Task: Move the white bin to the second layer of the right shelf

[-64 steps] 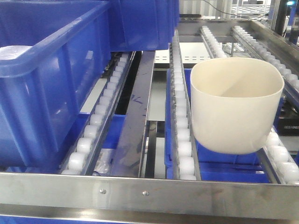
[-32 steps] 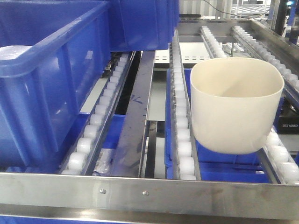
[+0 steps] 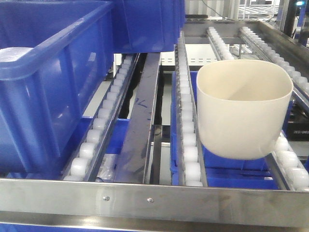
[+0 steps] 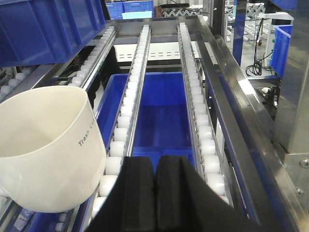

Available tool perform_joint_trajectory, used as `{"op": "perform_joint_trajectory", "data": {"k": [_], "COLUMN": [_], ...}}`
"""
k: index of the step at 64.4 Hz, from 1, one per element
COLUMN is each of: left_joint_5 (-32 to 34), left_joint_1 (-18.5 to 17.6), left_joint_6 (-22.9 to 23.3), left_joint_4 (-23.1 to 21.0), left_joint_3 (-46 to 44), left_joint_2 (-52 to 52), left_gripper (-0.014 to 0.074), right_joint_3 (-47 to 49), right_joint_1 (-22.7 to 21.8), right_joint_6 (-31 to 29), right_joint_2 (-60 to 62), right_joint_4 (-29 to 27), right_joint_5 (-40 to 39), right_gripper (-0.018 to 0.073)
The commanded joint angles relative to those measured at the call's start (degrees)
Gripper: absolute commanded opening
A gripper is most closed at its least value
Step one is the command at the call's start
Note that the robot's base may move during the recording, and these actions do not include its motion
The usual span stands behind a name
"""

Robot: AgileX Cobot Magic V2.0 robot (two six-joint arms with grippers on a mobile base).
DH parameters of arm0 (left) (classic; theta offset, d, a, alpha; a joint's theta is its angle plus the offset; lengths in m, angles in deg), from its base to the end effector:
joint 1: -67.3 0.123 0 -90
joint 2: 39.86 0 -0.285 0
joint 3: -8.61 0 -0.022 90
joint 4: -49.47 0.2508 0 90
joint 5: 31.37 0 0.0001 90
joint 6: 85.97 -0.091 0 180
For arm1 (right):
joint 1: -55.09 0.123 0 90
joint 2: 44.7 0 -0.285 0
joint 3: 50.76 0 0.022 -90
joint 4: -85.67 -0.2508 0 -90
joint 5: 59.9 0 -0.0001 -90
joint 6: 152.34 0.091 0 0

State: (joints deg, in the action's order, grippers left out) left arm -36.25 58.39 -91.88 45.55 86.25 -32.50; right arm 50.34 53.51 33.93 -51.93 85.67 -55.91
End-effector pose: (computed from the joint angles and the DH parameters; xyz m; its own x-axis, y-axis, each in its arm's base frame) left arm 0.0555 -0.0092 0.2034 0.0079 0.0342 -0.9994 0.1604 0.9864 0.0350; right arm 0.0570 -0.0016 0.1975 0.0009 0.1092 -0.9940 0.0276 0.9936 0.1092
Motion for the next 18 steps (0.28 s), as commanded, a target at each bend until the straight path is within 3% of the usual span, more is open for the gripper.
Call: {"op": "perform_joint_trajectory", "data": {"k": [1,18], "left_joint_5": [4.88,4.88], "left_joint_1": [-0.21,-0.21], "left_joint_6": [0.2,0.2], "left_joint_4": [-0.31,-0.31], "left_joint_3": [2.11,2.11], "left_joint_2": [-0.8,-0.8], "left_gripper": [0.0085,0.0085], "right_joint_3": [0.9,0.9], "right_joint_1": [-0.29,-0.29], "right_joint_6": [-0.52,-0.52], "right_joint_2": [1.17,1.17], "right_joint_4": [0.0,0.0], "right_joint_5": [-4.94,-4.94], "right_gripper": [0.0051,0.0051]}}
